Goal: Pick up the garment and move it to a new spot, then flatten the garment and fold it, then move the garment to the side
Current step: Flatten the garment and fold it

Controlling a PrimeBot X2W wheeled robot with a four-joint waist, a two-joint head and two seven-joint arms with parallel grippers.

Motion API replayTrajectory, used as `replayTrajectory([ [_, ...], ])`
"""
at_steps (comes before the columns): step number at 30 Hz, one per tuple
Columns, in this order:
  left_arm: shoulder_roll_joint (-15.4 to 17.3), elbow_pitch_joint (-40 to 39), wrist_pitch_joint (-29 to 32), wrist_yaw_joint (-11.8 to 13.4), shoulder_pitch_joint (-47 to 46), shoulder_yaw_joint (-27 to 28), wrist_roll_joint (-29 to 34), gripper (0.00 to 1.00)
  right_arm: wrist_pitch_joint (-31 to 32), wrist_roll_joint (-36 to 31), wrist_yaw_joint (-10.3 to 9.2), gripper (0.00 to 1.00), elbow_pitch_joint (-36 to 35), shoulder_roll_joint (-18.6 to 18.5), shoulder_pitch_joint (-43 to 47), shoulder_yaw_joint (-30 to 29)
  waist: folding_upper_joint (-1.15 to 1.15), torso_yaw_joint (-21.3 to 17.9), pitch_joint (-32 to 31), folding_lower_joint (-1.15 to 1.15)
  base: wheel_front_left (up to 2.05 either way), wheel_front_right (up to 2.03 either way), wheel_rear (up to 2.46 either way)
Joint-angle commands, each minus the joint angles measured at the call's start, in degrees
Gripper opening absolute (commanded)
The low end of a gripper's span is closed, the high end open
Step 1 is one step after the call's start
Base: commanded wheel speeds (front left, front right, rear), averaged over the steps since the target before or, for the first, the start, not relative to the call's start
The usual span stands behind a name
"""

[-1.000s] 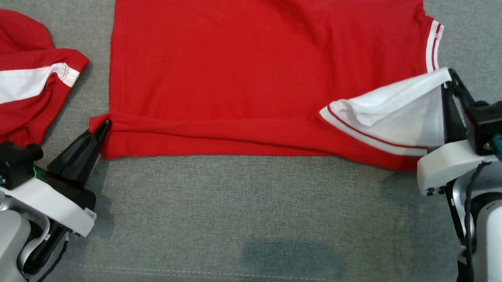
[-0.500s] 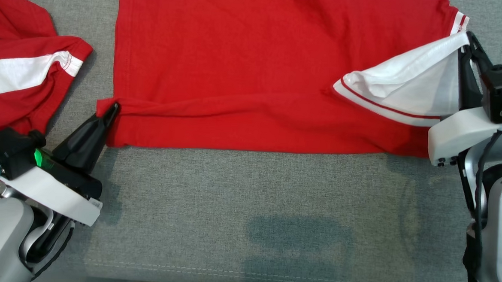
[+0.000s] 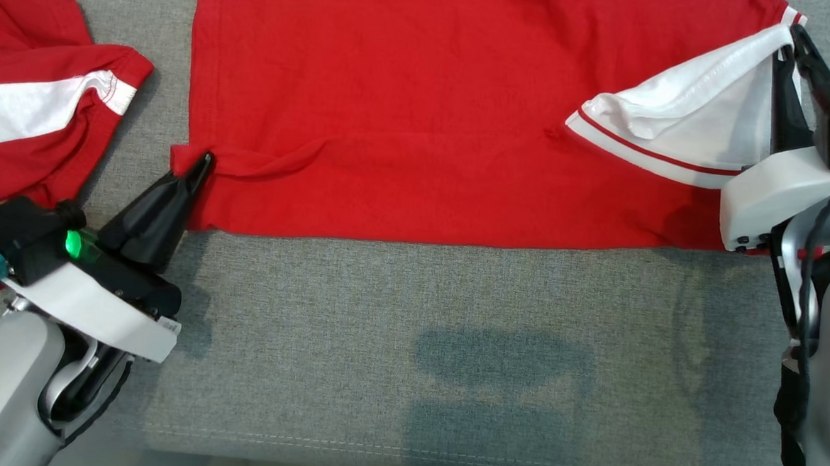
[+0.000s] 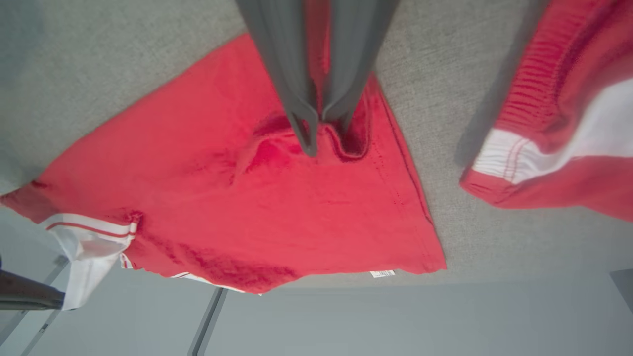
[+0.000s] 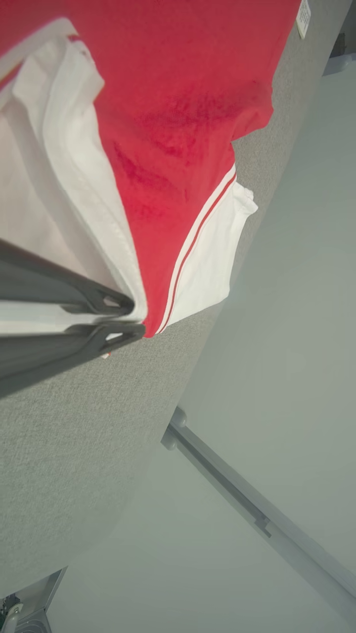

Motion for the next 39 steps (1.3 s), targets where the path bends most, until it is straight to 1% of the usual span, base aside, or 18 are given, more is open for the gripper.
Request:
replayTrajectory([
  [1,2.6,-1.8,-0.3,0.0,-2.6,2.7,0.2,1.00,-0.2,1.2,0.17,1.00,-1.3,0.5,-0.3,0.5,0.00,0.0,0.0,0.00,0.00,0.00,0.00],
  [6,1.6,-2.8,-0.3,0.0,-1.7,5.1,0.4,1.00,-2.0,1.4,0.17,1.00,-1.0,0.5,0.9,-0.9,0.00,0.0,-0.9,0.00,0.00,0.00,0.00],
  [9,0.9,-1.7,-0.3,0.0,-0.2,6.3,1.0,1.00,-3.7,2.9,0.17,1.00,-1.4,0.5,2.7,-1.9,0.00,0.0,-2.4,0.00,0.00,0.00,0.00],
  [12,0.1,-0.2,-0.3,0.0,1.7,6.8,1.8,1.00,-6.2,5.2,0.17,1.00,-1.0,0.5,6.0,-2.2,0.00,-0.2,-4.4,0.00,0.00,0.00,0.00],
  [18,-2.1,2.6,-0.3,0.0,5.5,8.0,2.8,1.00,-11.9,8.4,0.17,1.00,2.3,0.5,13.7,-3.1,0.00,-0.8,-8.5,0.00,0.00,0.00,0.00],
  [23,-4.0,4.2,-0.3,0.0,8.5,9.2,3.7,1.00,-16.9,12.8,0.17,1.00,7.4,0.5,18.3,-5.3,0.00,-1.2,-11.3,0.00,0.00,0.00,0.00],
  [24,-4.0,4.2,-0.3,0.0,8.5,9.2,3.7,1.00,-16.9,12.8,0.17,1.00,7.4,0.5,18.3,-5.3,0.00,-1.2,-11.3,0.00,0.00,0.00,0.00],
  [25,-4.6,4.5,-0.3,0.0,9.4,9.2,4.3,1.00,-19.1,15.1,0.17,1.00,10.1,0.5,19.3,-6.5,0.00,-1.2,-11.8,0.00,0.00,0.00,0.00],
  [31,-5.2,4.7,-0.3,0.0,11.3,9.4,5.2,1.00,-25.1,20.7,0.17,1.00,18.4,0.5,19.8,-8.4,0.00,-1.1,-12.4,0.00,0.00,0.00,0.00],
  [33,-5.2,4.6,-0.3,0.0,11.7,9.4,5.4,1.00,-27.3,23.5,0.17,1.00,21.5,0.5,19.1,-8.3,0.00,-0.9,-12.3,0.00,0.00,0.00,0.00],
  [39,-5.1,4.7,-0.3,0.0,11.8,9.2,5.5,1.00,-32.5,28.4,0.17,1.00,30.0,0.5,16.5,-6.0,0.00,-0.3,-12.1,0.00,0.00,0.00,0.00],
])
